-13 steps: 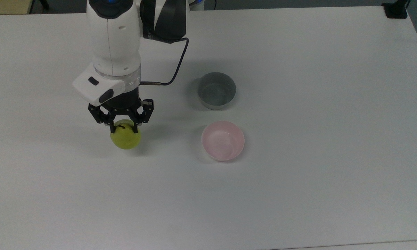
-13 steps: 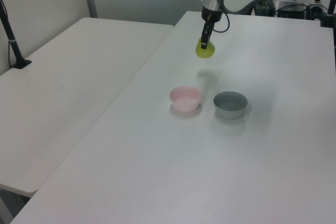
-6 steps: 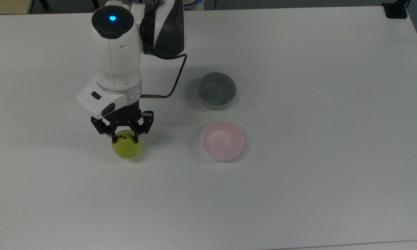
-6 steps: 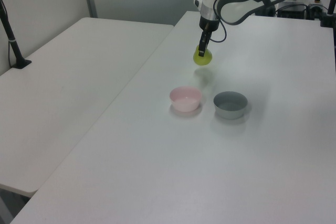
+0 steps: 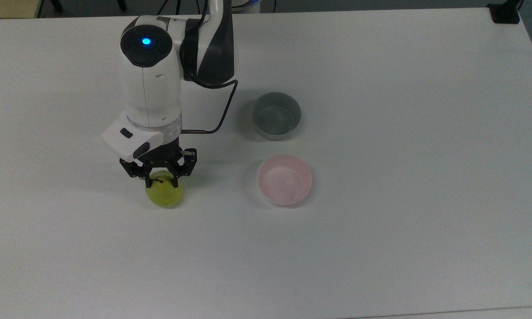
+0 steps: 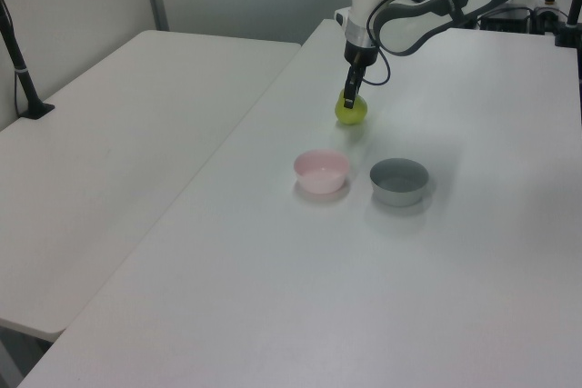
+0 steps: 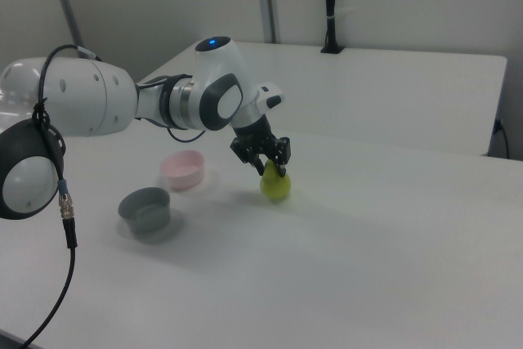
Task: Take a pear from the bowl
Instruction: 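Lower the held pear onto the bare table beside the bowls, then open the gripper to release the pear upright on the table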
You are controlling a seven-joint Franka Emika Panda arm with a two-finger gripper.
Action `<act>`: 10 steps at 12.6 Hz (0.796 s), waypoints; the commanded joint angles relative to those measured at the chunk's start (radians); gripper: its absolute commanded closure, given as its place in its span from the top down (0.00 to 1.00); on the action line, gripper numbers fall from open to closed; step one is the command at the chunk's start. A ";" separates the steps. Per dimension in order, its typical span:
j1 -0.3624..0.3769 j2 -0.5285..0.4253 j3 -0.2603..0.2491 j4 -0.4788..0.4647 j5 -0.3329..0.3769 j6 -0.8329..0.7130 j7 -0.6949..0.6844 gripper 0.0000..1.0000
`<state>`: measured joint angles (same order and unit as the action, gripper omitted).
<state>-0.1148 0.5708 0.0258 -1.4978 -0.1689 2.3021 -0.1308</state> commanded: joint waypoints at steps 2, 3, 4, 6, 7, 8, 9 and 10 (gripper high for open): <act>0.001 -0.009 -0.006 -0.012 -0.023 0.028 -0.019 0.93; 0.001 -0.009 -0.006 -0.012 -0.023 0.026 -0.019 1.00; 0.001 -0.011 -0.007 -0.012 -0.023 0.026 -0.019 1.00; 0.003 -0.037 -0.006 -0.006 -0.021 0.013 -0.013 1.00; 0.004 -0.070 -0.006 -0.009 -0.015 -0.006 -0.012 1.00; 0.007 -0.090 -0.006 -0.009 -0.011 -0.042 -0.010 1.00; 0.015 -0.126 0.000 -0.006 -0.006 -0.105 -0.007 1.00; 0.018 -0.168 0.009 -0.006 -0.004 -0.166 0.011 1.00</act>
<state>-0.1128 0.5131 0.0269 -1.4750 -0.1803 2.2625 -0.1318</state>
